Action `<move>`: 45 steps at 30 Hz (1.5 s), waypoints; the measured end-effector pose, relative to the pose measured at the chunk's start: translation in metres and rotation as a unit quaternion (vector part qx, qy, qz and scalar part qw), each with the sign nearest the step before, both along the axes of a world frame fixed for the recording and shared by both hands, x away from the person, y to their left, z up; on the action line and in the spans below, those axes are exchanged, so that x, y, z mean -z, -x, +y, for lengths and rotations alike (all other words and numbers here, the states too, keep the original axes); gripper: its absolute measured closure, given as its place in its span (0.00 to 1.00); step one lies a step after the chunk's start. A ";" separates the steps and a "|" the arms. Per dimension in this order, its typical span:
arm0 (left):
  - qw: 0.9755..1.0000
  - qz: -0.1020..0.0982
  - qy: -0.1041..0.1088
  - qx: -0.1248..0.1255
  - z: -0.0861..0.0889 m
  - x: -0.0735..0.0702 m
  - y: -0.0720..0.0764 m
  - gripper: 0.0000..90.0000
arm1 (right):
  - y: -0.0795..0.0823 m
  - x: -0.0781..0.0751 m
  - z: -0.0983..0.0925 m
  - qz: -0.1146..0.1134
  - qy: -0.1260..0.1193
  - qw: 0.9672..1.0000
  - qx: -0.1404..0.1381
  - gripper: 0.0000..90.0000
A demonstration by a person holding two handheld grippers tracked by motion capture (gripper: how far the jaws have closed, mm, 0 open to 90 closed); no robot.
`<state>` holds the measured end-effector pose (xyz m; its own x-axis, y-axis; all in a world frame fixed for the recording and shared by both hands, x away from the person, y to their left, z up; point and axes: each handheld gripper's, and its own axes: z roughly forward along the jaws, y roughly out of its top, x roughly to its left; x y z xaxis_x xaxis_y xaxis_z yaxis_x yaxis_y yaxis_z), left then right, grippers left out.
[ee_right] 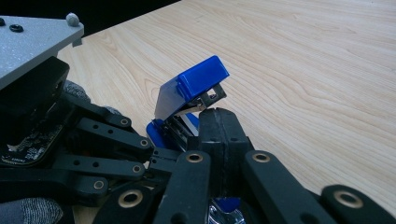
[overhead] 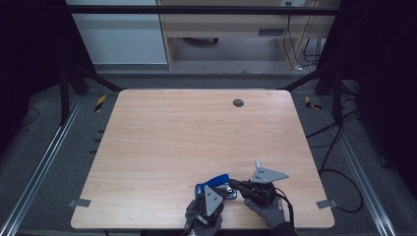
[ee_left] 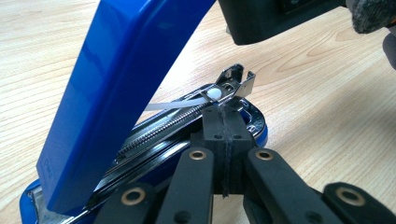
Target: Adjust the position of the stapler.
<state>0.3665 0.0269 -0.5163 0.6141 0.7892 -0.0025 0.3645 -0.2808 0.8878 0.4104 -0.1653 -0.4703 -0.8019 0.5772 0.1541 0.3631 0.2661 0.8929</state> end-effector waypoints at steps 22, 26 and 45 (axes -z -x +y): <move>1.000 -0.004 0.001 -0.004 -0.001 0.001 0.001 1.00 | -0.003 -0.005 0.007 -0.005 -0.011 1.000 -0.010 1.00; 1.000 -0.005 0.001 -0.004 -0.001 0.001 0.001 1.00 | -0.004 -0.006 0.009 -0.006 -0.010 1.000 -0.012 1.00; 1.000 -0.006 0.008 -0.008 -0.001 0.002 0.002 1.00 | -0.006 -0.011 0.016 -0.007 -0.009 1.000 -0.014 1.00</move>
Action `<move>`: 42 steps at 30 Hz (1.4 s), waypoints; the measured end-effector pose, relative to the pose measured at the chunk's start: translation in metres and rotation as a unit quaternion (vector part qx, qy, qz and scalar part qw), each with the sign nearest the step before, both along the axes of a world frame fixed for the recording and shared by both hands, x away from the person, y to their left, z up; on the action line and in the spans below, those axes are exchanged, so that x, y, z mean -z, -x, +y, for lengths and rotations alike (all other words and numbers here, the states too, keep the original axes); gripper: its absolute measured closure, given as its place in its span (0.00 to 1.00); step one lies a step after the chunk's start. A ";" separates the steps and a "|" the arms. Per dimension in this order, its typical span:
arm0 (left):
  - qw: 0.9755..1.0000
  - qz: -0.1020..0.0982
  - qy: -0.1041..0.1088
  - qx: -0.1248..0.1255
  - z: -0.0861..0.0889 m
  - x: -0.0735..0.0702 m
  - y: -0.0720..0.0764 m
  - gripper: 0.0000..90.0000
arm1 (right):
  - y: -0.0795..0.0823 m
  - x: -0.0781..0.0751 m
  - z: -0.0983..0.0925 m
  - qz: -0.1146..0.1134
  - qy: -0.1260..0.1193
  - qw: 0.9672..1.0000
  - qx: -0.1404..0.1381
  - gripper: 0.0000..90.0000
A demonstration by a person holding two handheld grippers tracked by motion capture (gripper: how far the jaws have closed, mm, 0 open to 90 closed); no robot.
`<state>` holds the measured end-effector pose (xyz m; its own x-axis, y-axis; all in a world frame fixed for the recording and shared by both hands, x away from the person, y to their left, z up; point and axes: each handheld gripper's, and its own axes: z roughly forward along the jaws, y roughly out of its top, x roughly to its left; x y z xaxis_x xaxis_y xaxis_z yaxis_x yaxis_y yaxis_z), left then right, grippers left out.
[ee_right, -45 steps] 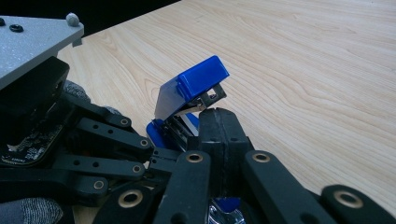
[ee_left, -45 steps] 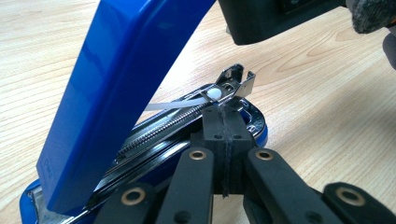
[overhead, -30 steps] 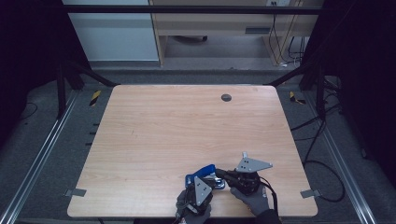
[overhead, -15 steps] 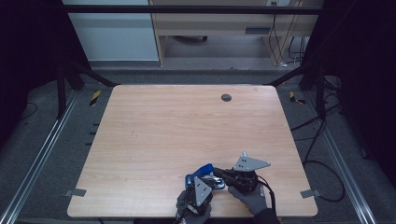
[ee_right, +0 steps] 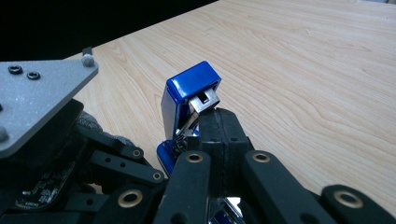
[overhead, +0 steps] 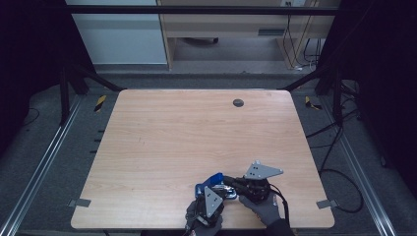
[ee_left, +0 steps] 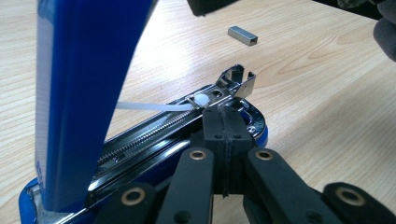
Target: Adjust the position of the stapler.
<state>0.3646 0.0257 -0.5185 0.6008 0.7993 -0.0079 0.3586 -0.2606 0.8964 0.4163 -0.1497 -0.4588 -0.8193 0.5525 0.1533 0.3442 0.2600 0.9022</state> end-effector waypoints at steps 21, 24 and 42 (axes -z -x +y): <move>1.000 -0.013 0.015 -0.014 0.000 0.005 0.004 1.00 | -0.002 -0.004 0.008 -0.001 -0.011 1.000 -0.007 1.00; 1.000 -0.015 0.016 -0.015 0.000 0.005 0.005 1.00 | -0.002 -0.004 0.009 0.000 -0.011 1.000 -0.006 1.00; 1.000 -0.016 0.019 -0.017 0.000 0.006 0.005 1.00 | -0.003 -0.007 0.017 0.000 -0.012 1.000 -0.005 1.00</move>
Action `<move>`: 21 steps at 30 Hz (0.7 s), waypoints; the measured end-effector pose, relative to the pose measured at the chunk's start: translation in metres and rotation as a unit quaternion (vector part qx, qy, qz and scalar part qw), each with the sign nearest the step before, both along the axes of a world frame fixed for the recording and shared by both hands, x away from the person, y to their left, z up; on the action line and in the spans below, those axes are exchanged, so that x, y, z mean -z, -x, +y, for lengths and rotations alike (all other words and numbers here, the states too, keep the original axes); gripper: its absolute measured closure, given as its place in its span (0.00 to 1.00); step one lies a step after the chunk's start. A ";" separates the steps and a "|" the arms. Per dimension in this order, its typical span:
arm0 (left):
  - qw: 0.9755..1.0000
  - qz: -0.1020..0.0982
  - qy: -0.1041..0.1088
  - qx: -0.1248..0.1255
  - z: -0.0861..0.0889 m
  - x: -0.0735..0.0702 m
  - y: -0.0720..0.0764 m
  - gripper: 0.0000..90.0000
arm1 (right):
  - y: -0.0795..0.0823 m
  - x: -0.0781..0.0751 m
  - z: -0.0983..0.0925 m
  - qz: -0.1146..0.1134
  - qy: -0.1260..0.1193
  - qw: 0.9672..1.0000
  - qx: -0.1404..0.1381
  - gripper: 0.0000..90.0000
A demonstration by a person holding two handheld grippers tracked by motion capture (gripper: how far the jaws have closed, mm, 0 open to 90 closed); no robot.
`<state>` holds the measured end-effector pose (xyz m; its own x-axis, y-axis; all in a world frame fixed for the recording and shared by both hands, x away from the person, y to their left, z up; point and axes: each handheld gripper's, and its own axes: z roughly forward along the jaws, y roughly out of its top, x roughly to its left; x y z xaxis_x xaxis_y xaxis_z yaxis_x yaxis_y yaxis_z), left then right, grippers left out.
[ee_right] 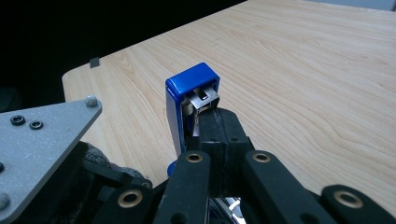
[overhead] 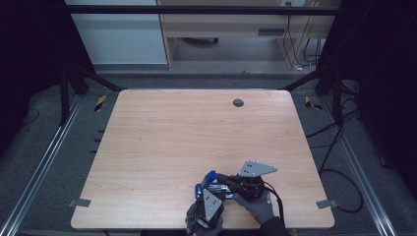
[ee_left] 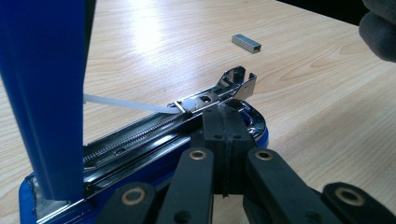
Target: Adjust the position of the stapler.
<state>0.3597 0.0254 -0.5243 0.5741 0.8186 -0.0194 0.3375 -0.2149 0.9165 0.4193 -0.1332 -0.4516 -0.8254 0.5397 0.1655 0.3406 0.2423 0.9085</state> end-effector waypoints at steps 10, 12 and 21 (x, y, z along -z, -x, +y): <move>1.000 0.005 -0.004 0.002 0.000 -0.002 -0.002 1.00 | -0.001 -0.001 0.003 0.000 -0.001 1.000 -0.003 1.00; 1.000 0.005 -0.005 0.002 0.000 -0.002 -0.002 1.00 | -0.001 -0.001 0.004 0.001 -0.002 1.000 -0.002 1.00; 1.000 0.003 -0.005 -0.001 -0.001 -0.001 -0.001 1.00 | -0.002 -0.003 0.008 0.001 -0.002 1.000 -0.008 1.00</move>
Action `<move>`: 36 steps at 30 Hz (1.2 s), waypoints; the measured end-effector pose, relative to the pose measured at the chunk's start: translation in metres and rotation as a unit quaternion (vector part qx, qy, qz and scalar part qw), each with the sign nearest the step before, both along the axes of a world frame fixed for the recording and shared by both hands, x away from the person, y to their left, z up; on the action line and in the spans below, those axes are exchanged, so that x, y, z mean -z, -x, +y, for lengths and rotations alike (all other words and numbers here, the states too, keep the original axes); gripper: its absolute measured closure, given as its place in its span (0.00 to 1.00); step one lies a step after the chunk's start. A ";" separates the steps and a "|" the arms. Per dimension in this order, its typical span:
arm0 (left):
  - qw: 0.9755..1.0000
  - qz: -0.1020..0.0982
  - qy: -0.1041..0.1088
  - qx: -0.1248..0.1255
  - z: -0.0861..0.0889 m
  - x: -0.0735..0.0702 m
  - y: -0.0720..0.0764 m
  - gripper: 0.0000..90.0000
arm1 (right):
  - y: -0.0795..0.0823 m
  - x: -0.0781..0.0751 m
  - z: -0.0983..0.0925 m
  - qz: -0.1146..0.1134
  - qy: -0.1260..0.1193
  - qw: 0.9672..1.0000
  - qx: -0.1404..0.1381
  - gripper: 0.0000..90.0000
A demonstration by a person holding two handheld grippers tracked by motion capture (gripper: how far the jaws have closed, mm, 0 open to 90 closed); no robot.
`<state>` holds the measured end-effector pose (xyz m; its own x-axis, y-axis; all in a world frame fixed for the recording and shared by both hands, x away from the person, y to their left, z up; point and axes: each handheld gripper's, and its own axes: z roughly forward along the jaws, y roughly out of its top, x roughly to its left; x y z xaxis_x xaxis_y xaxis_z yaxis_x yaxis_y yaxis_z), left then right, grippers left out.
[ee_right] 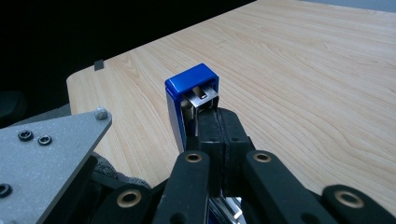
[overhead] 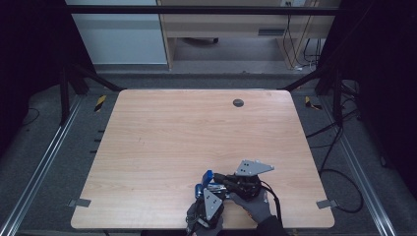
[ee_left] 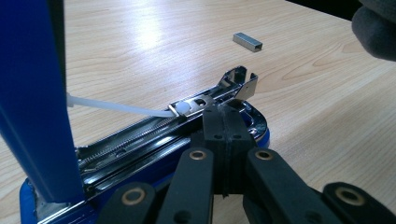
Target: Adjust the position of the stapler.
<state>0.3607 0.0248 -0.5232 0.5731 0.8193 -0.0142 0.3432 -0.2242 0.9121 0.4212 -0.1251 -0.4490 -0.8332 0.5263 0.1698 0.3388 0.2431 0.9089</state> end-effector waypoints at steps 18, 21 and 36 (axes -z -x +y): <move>1.000 -0.001 0.004 -0.003 0.000 0.001 0.000 1.00 | -0.006 -0.001 0.009 0.008 -0.007 1.000 -0.016 1.00; 1.000 -0.001 0.005 -0.003 0.000 0.001 0.000 1.00 | -0.007 -0.001 0.010 0.009 -0.010 1.000 -0.020 1.00; 1.000 -0.006 -0.004 0.001 0.001 0.000 0.000 1.00 | -0.010 -0.001 0.016 0.014 -0.010 0.999 -0.029 1.00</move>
